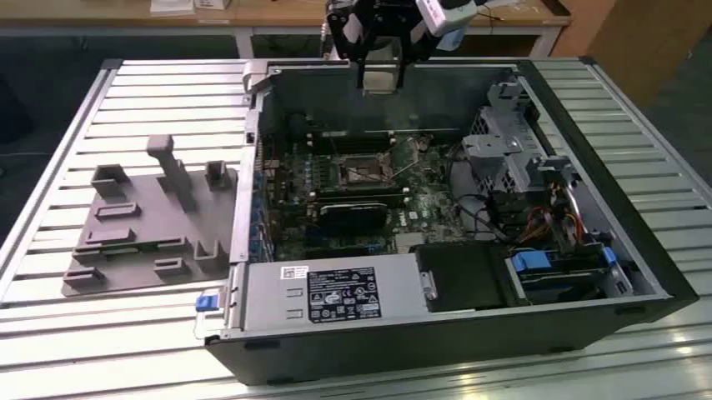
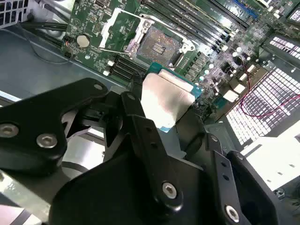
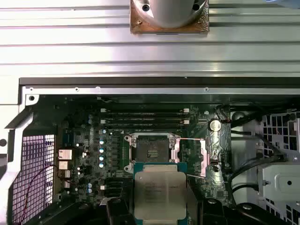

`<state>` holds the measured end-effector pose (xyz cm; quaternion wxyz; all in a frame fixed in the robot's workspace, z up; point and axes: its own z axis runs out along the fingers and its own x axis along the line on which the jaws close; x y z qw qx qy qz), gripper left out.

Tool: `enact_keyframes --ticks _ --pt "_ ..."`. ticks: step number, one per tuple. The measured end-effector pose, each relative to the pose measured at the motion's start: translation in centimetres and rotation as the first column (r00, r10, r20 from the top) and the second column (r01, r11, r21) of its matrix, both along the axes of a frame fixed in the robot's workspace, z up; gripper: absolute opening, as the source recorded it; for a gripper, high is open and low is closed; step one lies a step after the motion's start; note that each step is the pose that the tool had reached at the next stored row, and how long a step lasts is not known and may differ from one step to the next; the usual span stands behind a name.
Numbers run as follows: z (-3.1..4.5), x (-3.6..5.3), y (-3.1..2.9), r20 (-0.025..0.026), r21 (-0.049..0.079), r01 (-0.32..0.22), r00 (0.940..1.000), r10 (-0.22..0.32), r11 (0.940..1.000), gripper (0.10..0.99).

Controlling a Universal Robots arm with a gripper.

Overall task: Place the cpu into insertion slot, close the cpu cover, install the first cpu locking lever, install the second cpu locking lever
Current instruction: 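Place the cpu into insertion slot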

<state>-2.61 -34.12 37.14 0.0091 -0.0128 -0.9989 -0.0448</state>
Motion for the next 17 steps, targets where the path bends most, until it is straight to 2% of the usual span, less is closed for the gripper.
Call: enact_keyframes --ticks 7,14,17 --pt "-0.07 0.00 0.00 -0.0001 -0.001 0.000 1.0000 0.000 1.0000 0.533" --pt "-0.58 0.00 0.00 0.0004 -0.003 0.000 1.0000 0.000 1.0000 0.533" --pt "-0.79 0.00 0.00 0.0006 -0.004 0.031 0.9995 -0.031 0.9995 0.533"
